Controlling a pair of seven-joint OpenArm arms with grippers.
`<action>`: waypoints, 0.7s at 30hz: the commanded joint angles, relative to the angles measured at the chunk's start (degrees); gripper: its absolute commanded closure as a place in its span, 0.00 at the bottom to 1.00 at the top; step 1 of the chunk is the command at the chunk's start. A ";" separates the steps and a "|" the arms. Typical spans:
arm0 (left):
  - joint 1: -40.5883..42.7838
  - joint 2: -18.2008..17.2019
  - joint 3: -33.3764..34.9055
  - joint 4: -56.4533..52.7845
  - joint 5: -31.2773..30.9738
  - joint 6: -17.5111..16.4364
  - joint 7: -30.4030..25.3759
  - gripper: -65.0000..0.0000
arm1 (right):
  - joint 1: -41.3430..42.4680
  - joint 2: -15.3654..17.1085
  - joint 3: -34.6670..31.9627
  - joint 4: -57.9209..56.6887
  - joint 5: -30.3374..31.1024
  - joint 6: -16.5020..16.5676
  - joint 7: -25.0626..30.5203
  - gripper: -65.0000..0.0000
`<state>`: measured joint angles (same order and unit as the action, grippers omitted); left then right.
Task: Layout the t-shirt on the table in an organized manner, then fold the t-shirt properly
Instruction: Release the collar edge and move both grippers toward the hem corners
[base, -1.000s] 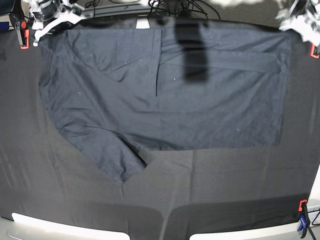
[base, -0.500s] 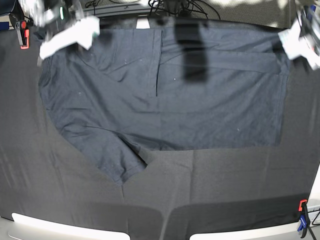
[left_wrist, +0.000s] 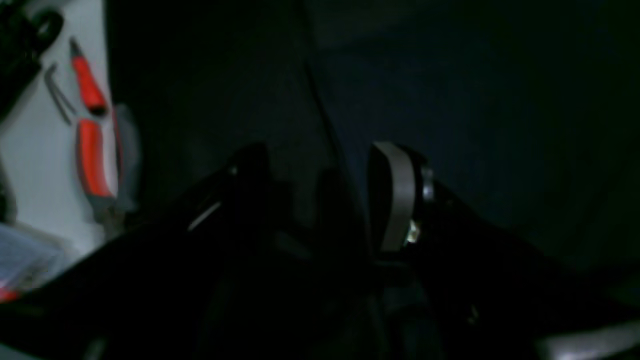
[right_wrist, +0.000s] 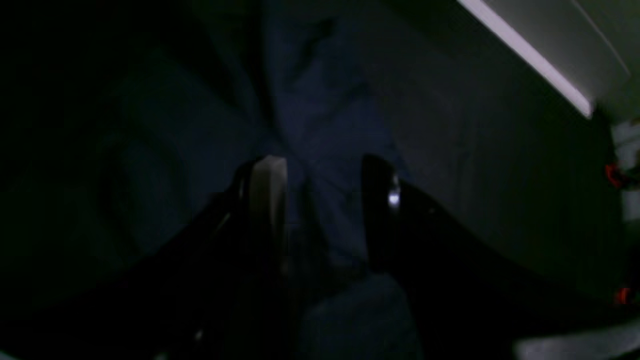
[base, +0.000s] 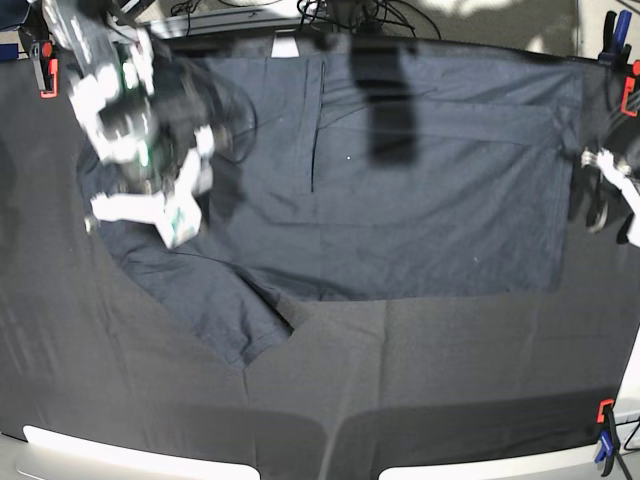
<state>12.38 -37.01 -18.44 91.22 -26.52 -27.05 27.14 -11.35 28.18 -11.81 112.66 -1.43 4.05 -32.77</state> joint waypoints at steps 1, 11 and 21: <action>-2.54 -0.76 -0.59 -1.31 -1.49 -0.24 -1.44 0.54 | 2.82 -0.96 0.52 -1.22 0.81 -0.63 1.25 0.63; -22.36 3.08 -0.50 -26.49 -2.10 -5.84 0.66 0.54 | 27.56 -12.76 12.22 -27.61 15.87 13.46 -11.37 0.63; -36.59 5.75 5.22 -48.43 -2.03 -7.69 0.15 0.54 | 41.18 -13.73 15.19 -50.23 16.02 17.97 -12.94 0.63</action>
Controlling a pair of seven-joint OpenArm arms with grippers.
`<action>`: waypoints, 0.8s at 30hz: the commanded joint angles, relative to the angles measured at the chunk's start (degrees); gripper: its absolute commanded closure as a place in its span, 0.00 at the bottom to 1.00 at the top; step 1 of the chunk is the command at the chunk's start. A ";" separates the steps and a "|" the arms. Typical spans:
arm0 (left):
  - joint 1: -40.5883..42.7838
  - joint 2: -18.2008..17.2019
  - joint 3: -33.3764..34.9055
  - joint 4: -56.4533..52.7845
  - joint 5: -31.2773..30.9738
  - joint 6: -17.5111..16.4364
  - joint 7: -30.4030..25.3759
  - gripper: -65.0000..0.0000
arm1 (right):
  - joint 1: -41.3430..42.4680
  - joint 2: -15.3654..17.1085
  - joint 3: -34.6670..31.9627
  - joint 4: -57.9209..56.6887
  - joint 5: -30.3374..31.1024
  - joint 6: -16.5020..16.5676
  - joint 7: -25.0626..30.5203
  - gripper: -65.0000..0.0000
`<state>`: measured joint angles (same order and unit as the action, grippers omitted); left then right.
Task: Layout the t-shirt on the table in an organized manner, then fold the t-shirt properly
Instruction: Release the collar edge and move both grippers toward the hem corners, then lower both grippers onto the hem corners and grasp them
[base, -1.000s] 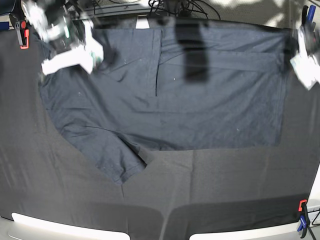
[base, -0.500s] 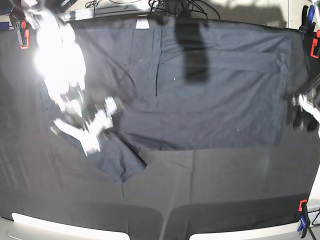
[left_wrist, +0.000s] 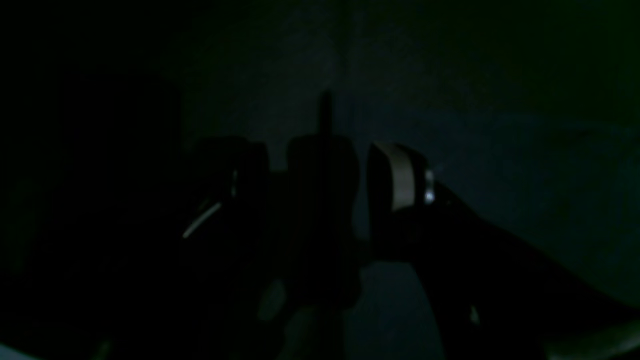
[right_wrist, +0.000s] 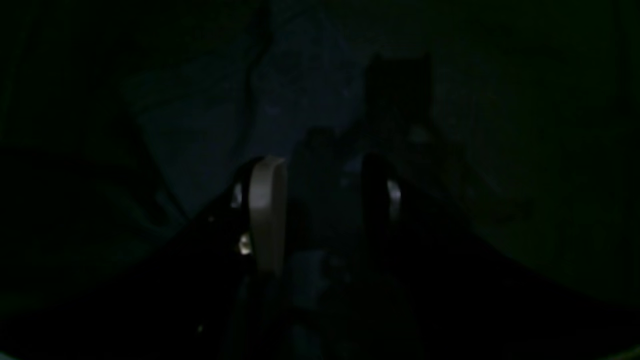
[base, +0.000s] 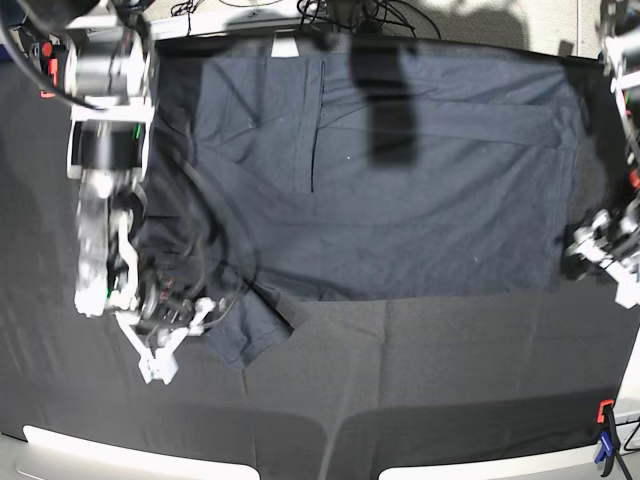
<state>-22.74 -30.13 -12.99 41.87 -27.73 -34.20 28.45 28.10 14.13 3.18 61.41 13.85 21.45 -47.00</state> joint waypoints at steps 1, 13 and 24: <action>-2.75 -0.96 0.72 -0.79 -0.81 -0.55 -1.16 0.54 | 2.43 0.33 0.20 -0.20 0.74 0.94 1.29 0.63; -11.82 2.93 4.59 -17.14 5.77 3.76 -2.75 0.55 | 3.56 1.88 0.24 -1.42 0.70 1.31 4.57 0.63; -10.56 0.24 4.57 -15.58 5.60 -1.42 3.30 0.55 | 7.37 4.46 0.24 -1.42 1.53 1.33 4.20 0.63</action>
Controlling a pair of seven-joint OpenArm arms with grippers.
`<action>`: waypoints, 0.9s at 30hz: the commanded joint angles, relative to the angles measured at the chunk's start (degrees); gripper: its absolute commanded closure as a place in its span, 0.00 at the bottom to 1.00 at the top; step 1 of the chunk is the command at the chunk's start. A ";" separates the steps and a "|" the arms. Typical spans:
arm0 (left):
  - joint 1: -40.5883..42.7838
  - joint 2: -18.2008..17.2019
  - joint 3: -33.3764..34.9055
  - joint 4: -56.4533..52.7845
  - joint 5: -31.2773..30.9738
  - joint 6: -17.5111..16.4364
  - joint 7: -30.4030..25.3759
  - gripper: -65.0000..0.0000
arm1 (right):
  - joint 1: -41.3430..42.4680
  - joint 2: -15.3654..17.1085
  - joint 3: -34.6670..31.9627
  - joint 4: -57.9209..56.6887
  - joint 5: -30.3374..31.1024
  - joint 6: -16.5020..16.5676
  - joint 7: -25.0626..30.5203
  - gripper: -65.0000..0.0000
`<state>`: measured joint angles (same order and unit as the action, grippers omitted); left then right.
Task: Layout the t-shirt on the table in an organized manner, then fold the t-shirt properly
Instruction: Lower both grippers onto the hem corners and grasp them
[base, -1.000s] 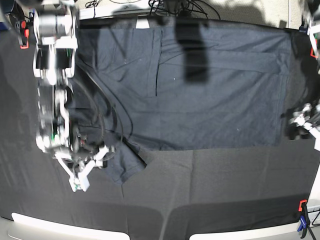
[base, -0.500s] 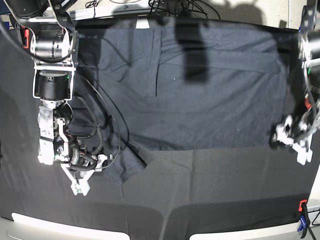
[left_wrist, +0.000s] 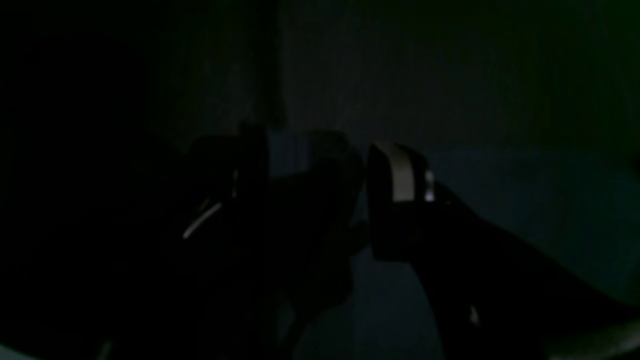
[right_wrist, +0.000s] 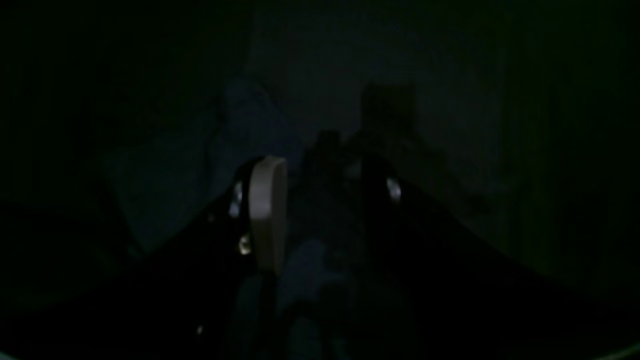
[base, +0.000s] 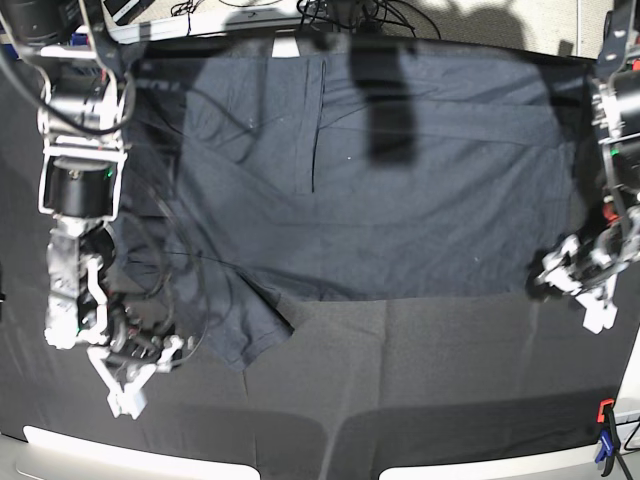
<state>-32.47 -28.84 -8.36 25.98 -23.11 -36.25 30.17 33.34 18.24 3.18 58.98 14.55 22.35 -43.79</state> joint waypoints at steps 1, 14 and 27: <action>-0.83 -1.64 -0.07 0.31 0.94 0.63 1.73 0.55 | 2.32 0.35 0.24 1.01 0.92 0.44 0.90 0.63; 1.79 0.22 -0.04 0.31 -4.17 -3.67 3.80 0.68 | 2.67 0.33 0.20 1.01 0.96 0.44 3.69 0.63; 5.79 0.26 -0.07 0.31 -4.17 -3.65 -0.24 1.00 | 9.20 -0.04 -7.91 -19.74 -5.25 5.31 17.46 0.63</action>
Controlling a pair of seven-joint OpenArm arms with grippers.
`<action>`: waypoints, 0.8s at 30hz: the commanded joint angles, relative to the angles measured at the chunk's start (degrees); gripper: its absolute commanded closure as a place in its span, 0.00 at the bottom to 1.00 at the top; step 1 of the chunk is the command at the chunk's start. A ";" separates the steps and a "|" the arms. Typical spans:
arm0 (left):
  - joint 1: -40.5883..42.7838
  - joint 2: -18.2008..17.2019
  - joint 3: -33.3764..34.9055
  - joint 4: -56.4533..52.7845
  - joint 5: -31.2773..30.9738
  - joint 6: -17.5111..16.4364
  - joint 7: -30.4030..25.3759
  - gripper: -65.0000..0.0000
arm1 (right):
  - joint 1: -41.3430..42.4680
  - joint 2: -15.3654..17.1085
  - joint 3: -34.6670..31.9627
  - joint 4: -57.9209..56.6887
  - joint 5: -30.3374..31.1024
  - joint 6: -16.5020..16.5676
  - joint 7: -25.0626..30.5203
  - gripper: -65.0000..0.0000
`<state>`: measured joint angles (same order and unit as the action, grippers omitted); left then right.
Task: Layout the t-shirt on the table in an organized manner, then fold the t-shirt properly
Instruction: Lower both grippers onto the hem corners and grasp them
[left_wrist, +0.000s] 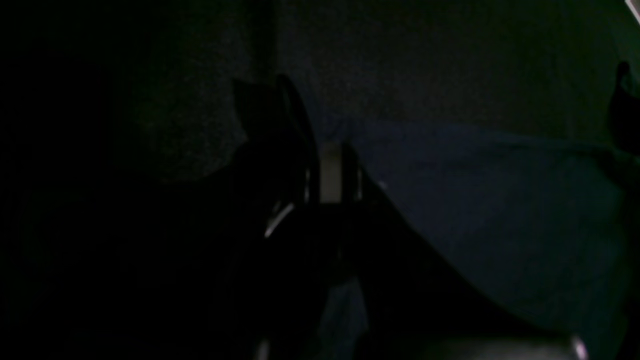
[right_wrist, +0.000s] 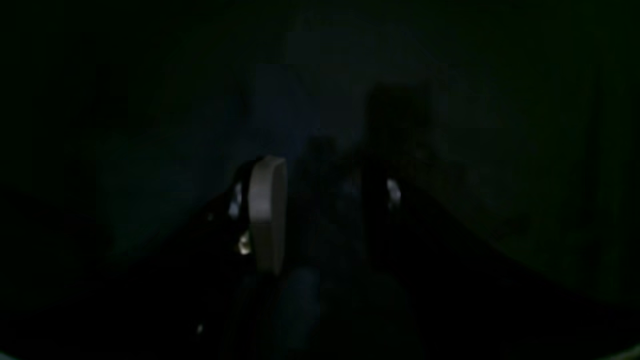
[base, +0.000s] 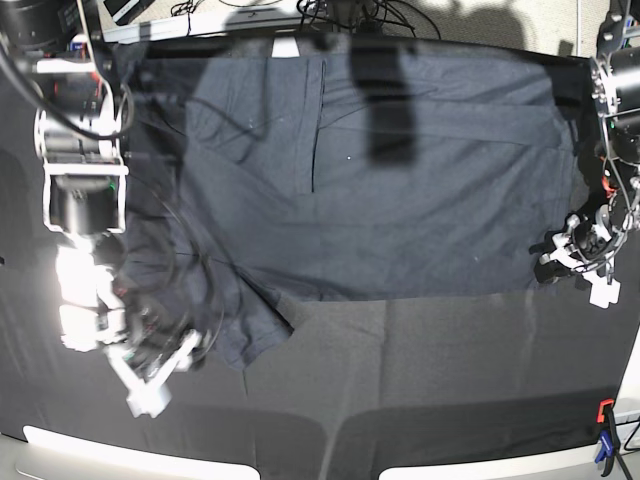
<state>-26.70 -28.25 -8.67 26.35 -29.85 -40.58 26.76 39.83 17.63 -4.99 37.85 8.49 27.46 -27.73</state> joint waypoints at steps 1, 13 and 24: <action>0.04 -0.33 0.24 -0.07 2.56 0.68 3.19 1.00 | 4.20 0.39 -0.74 -1.57 -1.11 0.13 1.92 0.63; 0.00 -0.33 0.24 -0.04 2.54 0.66 3.15 1.00 | 12.13 0.42 -4.87 -19.76 -5.55 -1.55 -0.57 0.63; 0.02 -0.35 0.24 -0.04 2.49 0.66 3.10 1.00 | 7.93 0.20 -4.79 -19.76 -5.31 -3.85 -2.62 0.63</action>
<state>-26.52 -28.25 -8.67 26.37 -30.02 -40.62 26.41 46.81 17.58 -9.69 17.74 3.64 24.21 -29.47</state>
